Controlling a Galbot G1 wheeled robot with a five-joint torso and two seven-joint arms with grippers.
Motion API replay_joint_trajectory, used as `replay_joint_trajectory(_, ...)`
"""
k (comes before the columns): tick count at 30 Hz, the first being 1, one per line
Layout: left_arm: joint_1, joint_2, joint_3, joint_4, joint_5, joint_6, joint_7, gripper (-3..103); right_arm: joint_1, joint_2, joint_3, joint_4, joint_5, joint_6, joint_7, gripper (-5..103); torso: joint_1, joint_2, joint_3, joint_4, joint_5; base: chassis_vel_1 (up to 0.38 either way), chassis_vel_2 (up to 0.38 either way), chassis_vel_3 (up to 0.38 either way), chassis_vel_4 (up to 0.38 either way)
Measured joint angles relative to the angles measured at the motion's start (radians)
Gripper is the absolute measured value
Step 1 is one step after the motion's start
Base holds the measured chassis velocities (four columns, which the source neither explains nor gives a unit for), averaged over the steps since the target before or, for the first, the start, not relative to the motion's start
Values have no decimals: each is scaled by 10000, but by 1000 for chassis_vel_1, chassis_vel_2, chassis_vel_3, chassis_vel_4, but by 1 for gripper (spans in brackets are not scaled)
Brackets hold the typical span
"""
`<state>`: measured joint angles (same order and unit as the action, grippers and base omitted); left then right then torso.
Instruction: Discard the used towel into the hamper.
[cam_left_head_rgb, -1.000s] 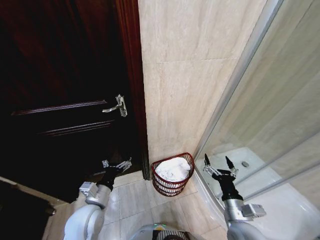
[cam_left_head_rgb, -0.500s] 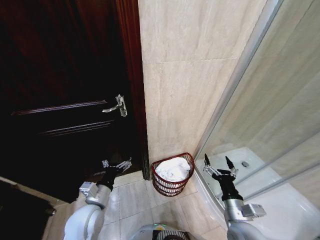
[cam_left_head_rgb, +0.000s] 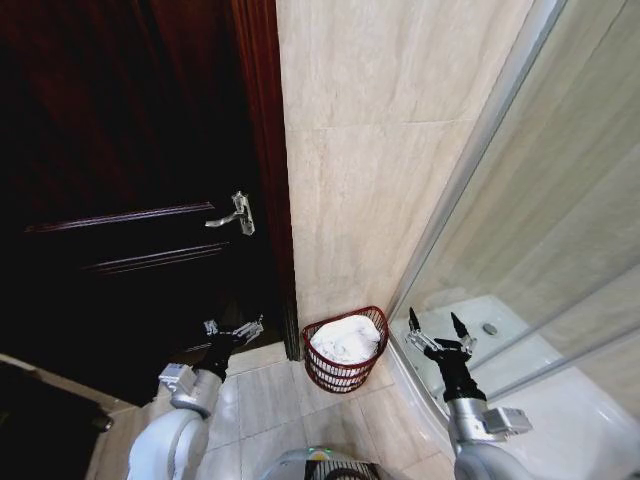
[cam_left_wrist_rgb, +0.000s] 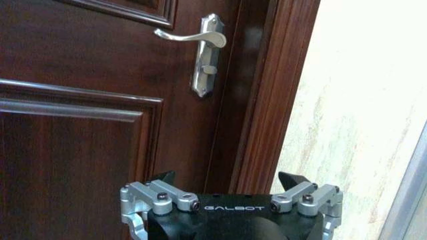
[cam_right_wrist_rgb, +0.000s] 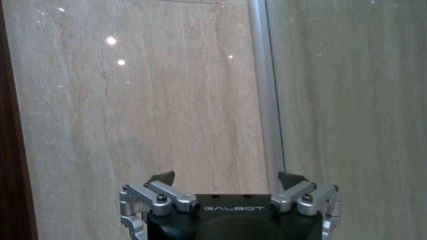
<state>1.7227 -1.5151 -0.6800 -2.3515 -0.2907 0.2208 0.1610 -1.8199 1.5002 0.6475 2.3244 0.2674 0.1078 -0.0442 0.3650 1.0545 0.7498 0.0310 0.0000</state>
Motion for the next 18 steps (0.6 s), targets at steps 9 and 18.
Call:
replay_joint_trajectory(9,0,0,0,0,0,0,0,100,0,0,0,0,0,0,0,100,223,498,275,0,0,0,0,0,0)
replay_joint_trajectory(18,0,0,0,0,0,0,0,100,0,0,0,0,0,1,0,100,444,992,544,0,0,0,0,0,0)
